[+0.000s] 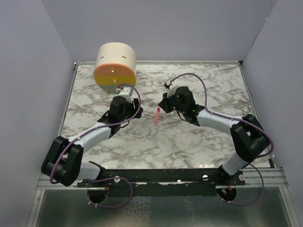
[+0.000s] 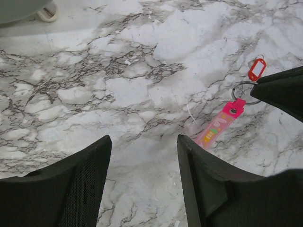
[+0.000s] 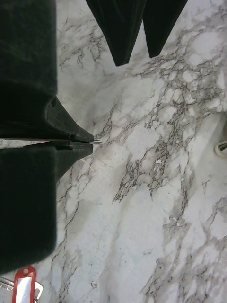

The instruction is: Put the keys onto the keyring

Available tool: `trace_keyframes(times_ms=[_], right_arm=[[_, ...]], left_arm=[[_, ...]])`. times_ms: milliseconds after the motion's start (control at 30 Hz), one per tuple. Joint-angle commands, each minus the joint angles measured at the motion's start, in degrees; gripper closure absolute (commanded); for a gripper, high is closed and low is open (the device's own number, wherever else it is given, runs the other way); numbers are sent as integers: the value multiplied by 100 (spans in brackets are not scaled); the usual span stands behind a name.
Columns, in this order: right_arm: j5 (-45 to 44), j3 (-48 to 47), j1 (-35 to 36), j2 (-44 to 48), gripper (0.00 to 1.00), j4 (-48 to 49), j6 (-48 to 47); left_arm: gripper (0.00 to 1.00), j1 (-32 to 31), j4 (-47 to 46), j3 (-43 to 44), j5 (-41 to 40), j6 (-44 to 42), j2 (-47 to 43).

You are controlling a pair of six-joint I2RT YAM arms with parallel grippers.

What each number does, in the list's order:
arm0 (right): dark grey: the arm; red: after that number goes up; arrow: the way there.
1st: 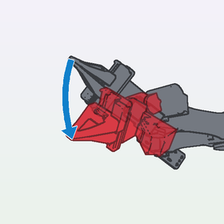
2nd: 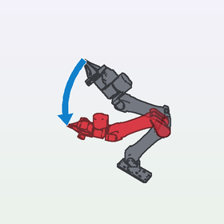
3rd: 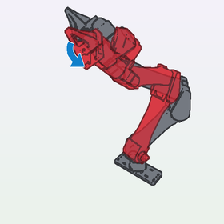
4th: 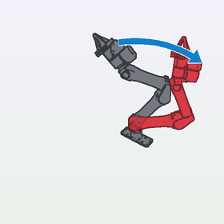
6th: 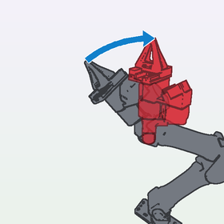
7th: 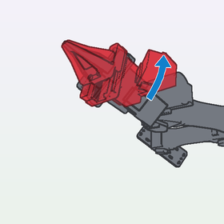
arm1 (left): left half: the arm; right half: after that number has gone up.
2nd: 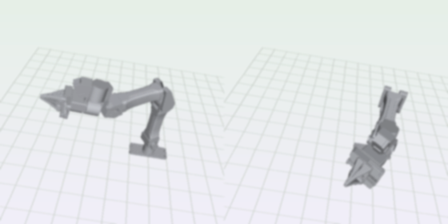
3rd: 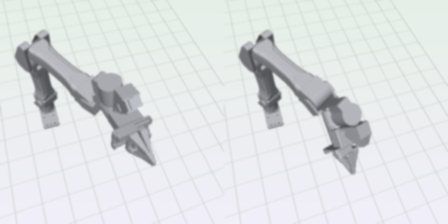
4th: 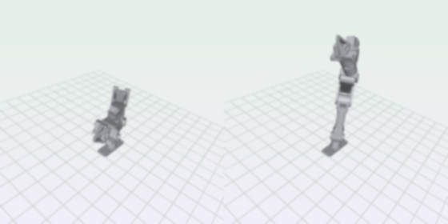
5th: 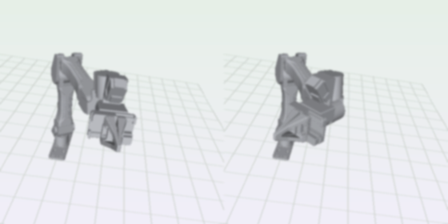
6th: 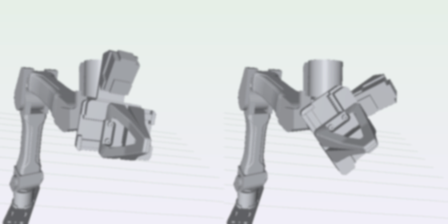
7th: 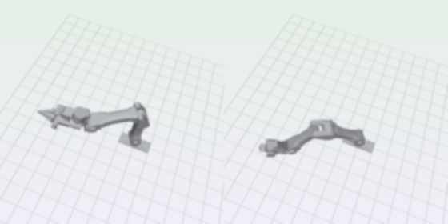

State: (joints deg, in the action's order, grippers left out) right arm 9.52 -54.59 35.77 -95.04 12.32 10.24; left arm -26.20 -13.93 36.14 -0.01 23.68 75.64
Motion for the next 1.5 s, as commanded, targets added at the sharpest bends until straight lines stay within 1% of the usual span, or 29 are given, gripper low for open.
trace_keyframes(times_ms=[0, 267, 433, 600, 867, 1067, 1133, 1333, 1467], right_arm=[[-826, 301, 109, 454, 99, 167, 191], [-1759, 557, 184, 1108, 99, -186, 280], [-2269, 753, 194, 1468, 99, -299, 375], [-2763, 952, 194, 1906, 99, -342, 456], [-3406, 1147, 192, 2552, 99, -493, 509], [-3754, 1151, 194, 2806, 99, -764, 556], [-4086, 1151, 193, 2856, 99, -839, 656], [-4605, 1053, 194, 3050, 99, -1294, 771], [-4940, 991, 181, 3367, 99, -1734, 893]], left_arm=[[40, 36, -411, -84, 616, -26, -149], [41, -3, -688, -5, 1081, 78, 17], [41, -113, -804, 119, 1192, 140, 161], [42, -366, -877, 308, 1196, 145, 352], [42, -994, -887, 816, 986, 32, 909], [43, -1288, -891, 1209, 786, 19, 1372], [43, -1372, -892, 1361, 723, -7, 1546], [43, -1735, -886, 1923, 475, -177, 2227], [44, -1915, -892, 2280, 348, -303, 2752]])
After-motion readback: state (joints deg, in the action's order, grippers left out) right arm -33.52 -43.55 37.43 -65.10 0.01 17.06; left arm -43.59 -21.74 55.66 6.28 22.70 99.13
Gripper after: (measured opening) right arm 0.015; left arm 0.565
